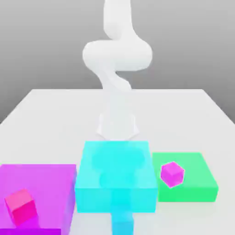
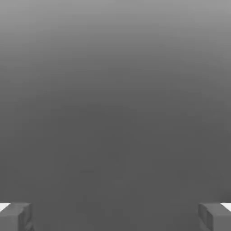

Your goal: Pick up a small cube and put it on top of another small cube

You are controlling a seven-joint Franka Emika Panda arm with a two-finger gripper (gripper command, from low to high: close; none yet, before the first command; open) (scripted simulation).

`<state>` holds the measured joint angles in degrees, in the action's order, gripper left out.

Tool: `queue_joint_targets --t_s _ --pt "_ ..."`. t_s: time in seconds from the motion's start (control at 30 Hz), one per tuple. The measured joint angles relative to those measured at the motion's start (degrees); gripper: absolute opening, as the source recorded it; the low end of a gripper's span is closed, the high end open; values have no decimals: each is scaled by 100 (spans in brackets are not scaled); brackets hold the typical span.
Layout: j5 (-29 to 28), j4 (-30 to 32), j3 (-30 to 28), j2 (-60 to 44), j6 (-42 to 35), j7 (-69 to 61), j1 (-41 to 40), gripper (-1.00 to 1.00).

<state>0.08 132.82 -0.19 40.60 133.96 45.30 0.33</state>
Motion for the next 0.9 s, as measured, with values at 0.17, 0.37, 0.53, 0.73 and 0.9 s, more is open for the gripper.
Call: queue_joint_targets --t_s 0.17,0.37,0.53,0.73,0.9 --pt "23 213 -33 -1073 447 -115 60 0" --pt "56 461 -53 -2321 967 -254 110 0" --pt "75 668 -56 -3359 1400 -363 141 0" --pt "64 916 -49 -4605 1920 -469 166 0" --pt "36 988 -42 -5643 2487 -514 168 0"
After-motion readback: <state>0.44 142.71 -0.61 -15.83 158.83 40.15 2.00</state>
